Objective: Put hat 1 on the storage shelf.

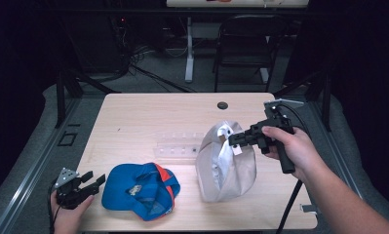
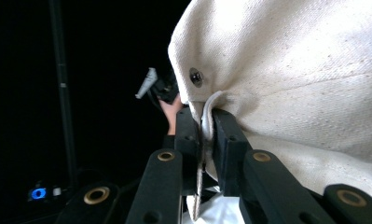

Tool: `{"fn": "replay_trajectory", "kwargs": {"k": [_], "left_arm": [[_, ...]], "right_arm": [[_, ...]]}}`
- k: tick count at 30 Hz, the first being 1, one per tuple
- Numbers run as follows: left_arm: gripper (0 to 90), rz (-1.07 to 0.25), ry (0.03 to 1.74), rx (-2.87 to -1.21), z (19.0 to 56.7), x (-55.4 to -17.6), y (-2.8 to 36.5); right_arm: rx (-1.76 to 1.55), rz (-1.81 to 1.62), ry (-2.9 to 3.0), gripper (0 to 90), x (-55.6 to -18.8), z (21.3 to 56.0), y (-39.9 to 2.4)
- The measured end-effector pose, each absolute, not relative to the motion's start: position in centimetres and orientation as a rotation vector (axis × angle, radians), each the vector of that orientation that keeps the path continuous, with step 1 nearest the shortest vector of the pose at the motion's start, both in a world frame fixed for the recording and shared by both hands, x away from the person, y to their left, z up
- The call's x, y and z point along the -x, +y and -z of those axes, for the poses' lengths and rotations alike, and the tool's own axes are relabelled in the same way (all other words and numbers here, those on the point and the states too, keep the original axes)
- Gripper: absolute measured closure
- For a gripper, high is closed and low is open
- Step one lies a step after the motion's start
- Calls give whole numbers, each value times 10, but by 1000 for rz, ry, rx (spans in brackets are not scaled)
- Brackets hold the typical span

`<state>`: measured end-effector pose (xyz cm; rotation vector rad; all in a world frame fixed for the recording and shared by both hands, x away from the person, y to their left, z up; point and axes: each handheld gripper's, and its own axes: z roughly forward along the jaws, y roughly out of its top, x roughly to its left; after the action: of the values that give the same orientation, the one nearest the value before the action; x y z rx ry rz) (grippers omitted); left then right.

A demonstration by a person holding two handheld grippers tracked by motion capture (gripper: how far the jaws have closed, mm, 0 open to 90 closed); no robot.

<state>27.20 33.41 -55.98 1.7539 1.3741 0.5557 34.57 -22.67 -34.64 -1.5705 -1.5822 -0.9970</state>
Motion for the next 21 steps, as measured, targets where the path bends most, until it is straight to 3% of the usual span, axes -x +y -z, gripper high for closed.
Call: {"fn": "replay_trajectory", "kwargs": {"k": [21], "left_arm": [[459, -539, 1373, -1758, 560, -272, 334]], "right_arm": [[1452, 1191, -1451, 817, -368, 327, -188]]}}
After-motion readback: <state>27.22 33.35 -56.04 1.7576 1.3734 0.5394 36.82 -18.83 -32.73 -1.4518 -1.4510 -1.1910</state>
